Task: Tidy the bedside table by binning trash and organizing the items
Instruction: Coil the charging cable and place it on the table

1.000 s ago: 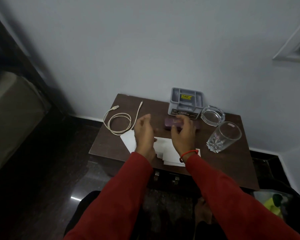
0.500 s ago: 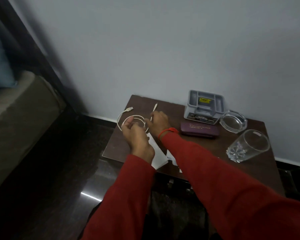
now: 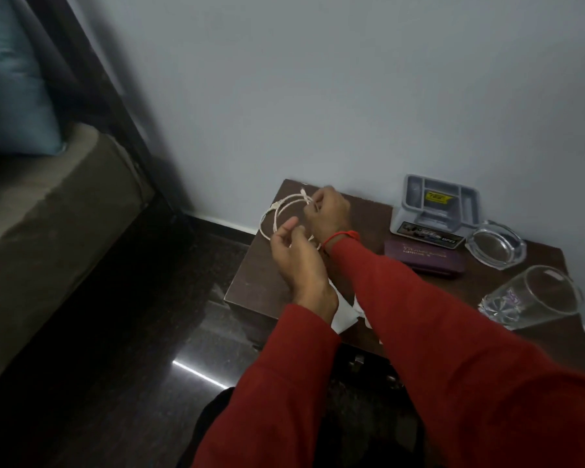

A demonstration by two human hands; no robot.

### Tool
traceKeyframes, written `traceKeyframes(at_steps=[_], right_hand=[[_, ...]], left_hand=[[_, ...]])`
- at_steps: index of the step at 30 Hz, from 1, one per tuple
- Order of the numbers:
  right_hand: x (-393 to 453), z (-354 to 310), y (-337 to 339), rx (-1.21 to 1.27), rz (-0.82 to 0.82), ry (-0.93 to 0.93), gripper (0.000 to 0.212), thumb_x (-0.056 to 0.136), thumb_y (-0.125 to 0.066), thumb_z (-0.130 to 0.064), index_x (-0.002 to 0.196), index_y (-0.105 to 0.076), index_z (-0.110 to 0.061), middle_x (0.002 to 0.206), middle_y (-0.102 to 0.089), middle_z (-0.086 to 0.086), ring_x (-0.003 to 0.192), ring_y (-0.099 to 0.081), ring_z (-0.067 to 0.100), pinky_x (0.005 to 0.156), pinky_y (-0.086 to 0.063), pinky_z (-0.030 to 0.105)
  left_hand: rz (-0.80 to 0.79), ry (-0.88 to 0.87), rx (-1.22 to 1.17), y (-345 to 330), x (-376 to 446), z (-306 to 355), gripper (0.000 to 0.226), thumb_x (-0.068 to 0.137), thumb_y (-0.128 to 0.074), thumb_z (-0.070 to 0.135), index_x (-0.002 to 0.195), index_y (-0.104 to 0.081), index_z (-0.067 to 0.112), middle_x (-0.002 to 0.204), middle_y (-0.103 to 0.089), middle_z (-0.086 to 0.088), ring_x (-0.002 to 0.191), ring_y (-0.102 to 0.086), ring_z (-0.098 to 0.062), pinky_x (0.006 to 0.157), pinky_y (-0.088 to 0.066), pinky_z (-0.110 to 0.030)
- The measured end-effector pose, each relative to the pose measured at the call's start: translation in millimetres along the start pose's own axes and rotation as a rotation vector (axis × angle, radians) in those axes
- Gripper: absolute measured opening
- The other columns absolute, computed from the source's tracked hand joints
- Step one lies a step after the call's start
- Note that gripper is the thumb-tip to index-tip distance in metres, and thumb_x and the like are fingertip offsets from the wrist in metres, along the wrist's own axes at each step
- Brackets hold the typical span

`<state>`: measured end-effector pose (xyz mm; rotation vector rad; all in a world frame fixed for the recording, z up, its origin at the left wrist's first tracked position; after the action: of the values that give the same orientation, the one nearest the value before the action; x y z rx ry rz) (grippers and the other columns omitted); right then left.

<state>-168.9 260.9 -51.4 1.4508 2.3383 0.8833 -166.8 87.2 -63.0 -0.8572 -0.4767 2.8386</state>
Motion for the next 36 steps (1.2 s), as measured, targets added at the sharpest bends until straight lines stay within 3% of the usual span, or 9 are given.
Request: traceKeyframes(at_steps=[3,9,11,14,16,20,26,33,36], right_hand=[[-2.4,-42.5,42.6,0.065,0.11,0.225,0.01,0.082,-0.059,-0.005,0.091,-0.062,-0.004,0.089,-0.063,0.013,0.087,-0.06,0.03,0.079,-0.046,0.035],[-11.6,-110.8,139.2,0.293,0.163,0.434,0.008,0.093,-0.055,-0.01,0.094,-0.055,-0.017,0.089,-0.062,0.01,0.065,-0.063,0.023,0.054,-0.055,0.031],[-22.0,-134.7,171.8,0.336,0.166,0.491,0.008,0.093,-0.056,-0.008,0.094,-0.055,-0.016,0.088,-0.062,0.005,0.063,-0.059,0.017,0.055,-0.053,0.024],[-42.2,-170.6,212.5,0.365,0.153,0.586,0.006,0.093,-0.057,-0.008,0.096,-0.057,-0.014,0.09,-0.061,0.003,0.066,-0.059,0.017,0.059,-0.054,0.025],[-56.7,-189.8,231.3,0.357,0.122,0.618,0.004,0.093,-0.059,-0.009,0.096,-0.059,-0.011,0.092,-0.063,0.004,0.066,-0.06,0.02,0.057,-0.053,0.024],[-86.9,-211.1,252.9,0.221,0.065,0.685,0.005,0.092,-0.061,-0.012,0.097,-0.063,-0.011,0.095,-0.066,0.006,0.065,-0.061,0.017,0.052,-0.053,0.026],[-102.1,-183.1,294.1,0.109,0.134,0.559,0.004,0.094,-0.058,-0.013,0.098,-0.058,-0.012,0.094,-0.067,0.0,0.079,-0.068,0.016,0.068,-0.054,0.024],[-117.9,-115.4,310.7,0.397,-0.044,0.17,0.015,0.092,-0.06,-0.005,0.104,-0.056,-0.012,0.094,-0.06,0.016,0.06,-0.067,0.022,0.06,-0.06,0.043],[-132.9,-99.8,310.4,0.458,-0.097,0.104,0.021,0.092,-0.064,-0.008,0.112,-0.058,-0.008,0.09,-0.058,0.013,0.057,-0.063,0.014,0.062,-0.058,0.039]], left_hand=[[-0.045,-0.151,0.007,-6.9,-7.8,16.4,0.021,0.096,-0.057,0.014,0.098,-0.069,0.03,0.108,-0.07,-0.002,0.098,-0.063,-0.017,0.093,-0.055,-0.041],[-0.114,-0.372,0.002,-17.0,-28.1,43.7,0.018,0.098,-0.062,0.02,0.11,-0.063,0.033,0.126,-0.063,-0.001,0.11,-0.062,-0.009,0.099,-0.053,-0.036],[-0.168,-0.428,0.058,-22.2,-39.4,50.1,0.031,0.098,-0.064,0.031,0.127,-0.056,0.036,0.141,-0.052,0.005,0.116,-0.056,0.002,0.095,-0.05,-0.022],[-0.328,-0.537,0.155,-43.7,-68.8,64.3,0.057,0.097,-0.061,0.047,0.149,-0.04,0.038,0.156,-0.04,0.01,0.138,-0.042,-0.011,0.096,-0.041,-0.008],[-0.461,-0.593,0.186,-60.3,-92.0,74.0,0.061,0.095,-0.055,0.058,0.15,-0.034,0.043,0.156,-0.043,0.012,0.142,-0.041,-0.014,0.108,-0.044,-0.023],[-0.702,-0.635,0.125,-77.5,-139.8,89.4,0.04,0.102,-0.047,0.044,0.137,-0.054,0.026,0.134,-0.067,0.005,0.122,-0.063,-0.007,0.102,-0.052,-0.031],[-0.646,-0.555,0.121,-62.6,-161.5,92.8,0.026,0.11,-0.046,0.029,0.114,-0.071,0.024,0.107,-0.077,-0.005,0.094,-0.072,-0.021,0.084,-0.059,-0.036],[-0.621,-0.542,0.158,-65.8,-193.4,104.3,0.026,0.109,-0.049,0.032,0.104,-0.074,0.026,0.087,-0.075,-0.001,0.09,-0.072,-0.023,0.086,-0.059,-0.037],[-0.708,-0.48,0.177,-76.3,-213.1,107.6,0.027,0.109,-0.049,0.028,0.112,-0.075,0.019,0.07,-0.053,-0.002,0.064,-0.056,-0.01,0.065,-0.053,-0.02]])
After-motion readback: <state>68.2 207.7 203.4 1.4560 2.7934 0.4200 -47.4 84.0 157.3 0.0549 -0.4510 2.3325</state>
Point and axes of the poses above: each hand's wrist, its own x-axis towards the middle knuckle, its own y-axis out of the back of the hand, z = x × y, the point moved 10 cm from there along x, towards the middle knuckle
